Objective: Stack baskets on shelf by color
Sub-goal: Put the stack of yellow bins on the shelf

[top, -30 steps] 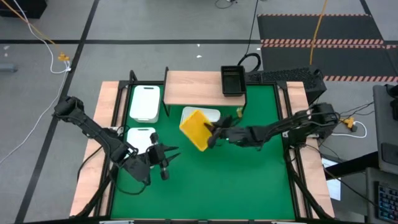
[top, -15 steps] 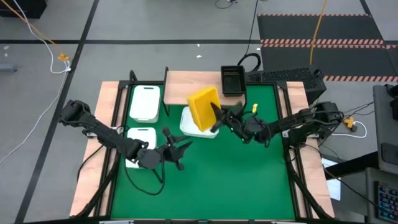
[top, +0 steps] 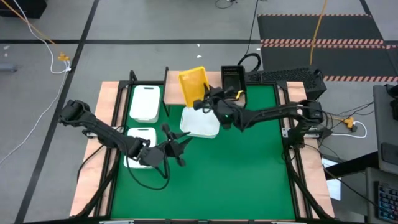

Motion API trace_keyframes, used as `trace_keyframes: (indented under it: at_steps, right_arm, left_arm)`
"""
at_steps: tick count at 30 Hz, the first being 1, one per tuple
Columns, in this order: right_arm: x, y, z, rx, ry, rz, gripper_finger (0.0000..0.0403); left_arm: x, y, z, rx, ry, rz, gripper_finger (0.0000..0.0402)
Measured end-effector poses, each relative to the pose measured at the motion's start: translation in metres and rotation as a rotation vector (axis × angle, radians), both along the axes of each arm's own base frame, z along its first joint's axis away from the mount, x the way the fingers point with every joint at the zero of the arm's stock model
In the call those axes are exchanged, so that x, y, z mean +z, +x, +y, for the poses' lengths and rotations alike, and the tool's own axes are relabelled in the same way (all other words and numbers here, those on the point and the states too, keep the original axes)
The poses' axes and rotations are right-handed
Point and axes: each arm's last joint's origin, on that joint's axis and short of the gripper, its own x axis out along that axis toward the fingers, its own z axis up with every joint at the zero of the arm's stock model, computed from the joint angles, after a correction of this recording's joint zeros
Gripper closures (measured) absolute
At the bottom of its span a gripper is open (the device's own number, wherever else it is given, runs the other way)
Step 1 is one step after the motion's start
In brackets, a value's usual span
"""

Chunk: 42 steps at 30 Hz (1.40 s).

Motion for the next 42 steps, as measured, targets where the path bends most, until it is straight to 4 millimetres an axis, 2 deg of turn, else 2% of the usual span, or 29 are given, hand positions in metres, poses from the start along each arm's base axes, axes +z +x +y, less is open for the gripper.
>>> trace_keyframes:
  at_steps: [6, 10, 12, 15, 18, 21, 25, 28, 33, 42]
  right_arm:
    - [-0.015, 0.0, -0.007, -0.021, 0.084, -0.03, 0.0394]
    - [-0.022, -0.002, -0.011, -0.033, 0.112, -0.061, 0.0394]
    - [-0.021, -0.003, -0.014, -0.042, 0.107, -0.063, 0.0393]
    - [-0.022, -0.004, -0.019, -0.065, 0.097, -0.017, 0.0393]
    - [-0.028, -0.007, -0.021, -0.124, 0.121, -0.009, 0.0397]
    - [-0.032, -0.009, -0.023, -0.136, 0.157, -0.027, 0.0398]
    - [-0.033, -0.016, -0.032, -0.111, 0.252, -0.07, 0.0398]
    - [-0.03, -0.024, -0.042, -0.103, 0.325, -0.104, 0.0399]
    - [-0.027, -0.034, -0.055, -0.092, 0.411, -0.132, 0.0399]
    - [-0.027, -0.035, -0.049, -0.057, 0.453, -0.127, 0.0394]
  left_arm:
    - [-0.005, -0.004, -0.001, 0.056, 0.014, 0.031, 0.0295]
    - [0.001, -0.012, 0.005, 0.207, 0.111, 0.033, 0.0295]
    - [0.013, -0.019, 0.012, 0.29, 0.159, 0.022, 0.0295]
    - [0.041, -0.034, 0.029, 0.359, 0.152, -0.027, 0.0295]
    - [0.071, -0.056, 0.05, 0.383, 0.067, -0.136, 0.0295]
    - [0.087, -0.076, 0.066, 0.347, -0.042, -0.233, 0.0295]
    - [0.081, -0.092, 0.074, 0.271, -0.137, -0.195, 0.0295]
    - [0.076, -0.092, 0.076, 0.286, -0.141, -0.166, 0.0295]
    - [0.08, -0.091, 0.078, 0.294, -0.136, -0.192, 0.0295]
    - [0.081, -0.089, 0.078, 0.285, -0.137, -0.2, 0.0295]
